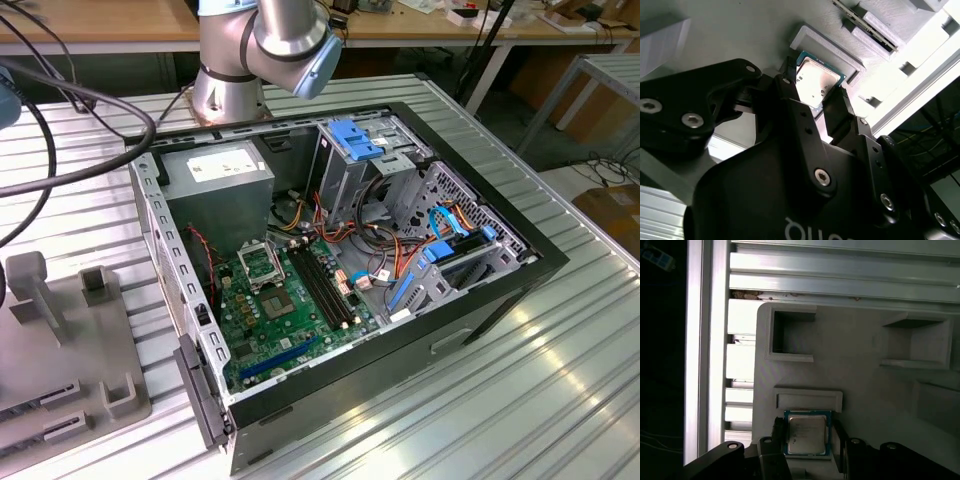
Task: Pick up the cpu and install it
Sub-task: 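Pick up the cpu and move it towards the insertion slot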
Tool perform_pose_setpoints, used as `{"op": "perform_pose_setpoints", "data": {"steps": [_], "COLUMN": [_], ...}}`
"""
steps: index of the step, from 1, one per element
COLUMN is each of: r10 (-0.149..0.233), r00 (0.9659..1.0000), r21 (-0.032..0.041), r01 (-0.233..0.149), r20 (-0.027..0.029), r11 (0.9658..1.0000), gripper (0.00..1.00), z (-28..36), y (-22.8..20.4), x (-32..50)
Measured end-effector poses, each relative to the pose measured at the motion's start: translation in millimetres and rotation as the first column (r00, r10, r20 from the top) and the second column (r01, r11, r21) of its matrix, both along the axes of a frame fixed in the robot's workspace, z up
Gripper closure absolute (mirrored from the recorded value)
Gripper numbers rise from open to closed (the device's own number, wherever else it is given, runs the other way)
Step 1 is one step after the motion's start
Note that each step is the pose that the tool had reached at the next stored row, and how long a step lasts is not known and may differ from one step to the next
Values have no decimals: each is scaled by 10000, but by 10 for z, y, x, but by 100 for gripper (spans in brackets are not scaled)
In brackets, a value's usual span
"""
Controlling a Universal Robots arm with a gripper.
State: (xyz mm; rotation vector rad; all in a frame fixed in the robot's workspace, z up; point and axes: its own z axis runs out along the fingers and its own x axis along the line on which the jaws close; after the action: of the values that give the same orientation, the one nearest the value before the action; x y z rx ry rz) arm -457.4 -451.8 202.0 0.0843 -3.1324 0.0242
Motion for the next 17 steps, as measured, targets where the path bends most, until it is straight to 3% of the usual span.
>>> {"op": "perform_pose_setpoints", "data": {"steps": [17], "r10": [-5], "r00": [10000], "r21": [-2], "r01": [5], "r20": [-3], "r11": [10000], "gripper": [53], "z": [48], "y": [0], "x": [0]}}
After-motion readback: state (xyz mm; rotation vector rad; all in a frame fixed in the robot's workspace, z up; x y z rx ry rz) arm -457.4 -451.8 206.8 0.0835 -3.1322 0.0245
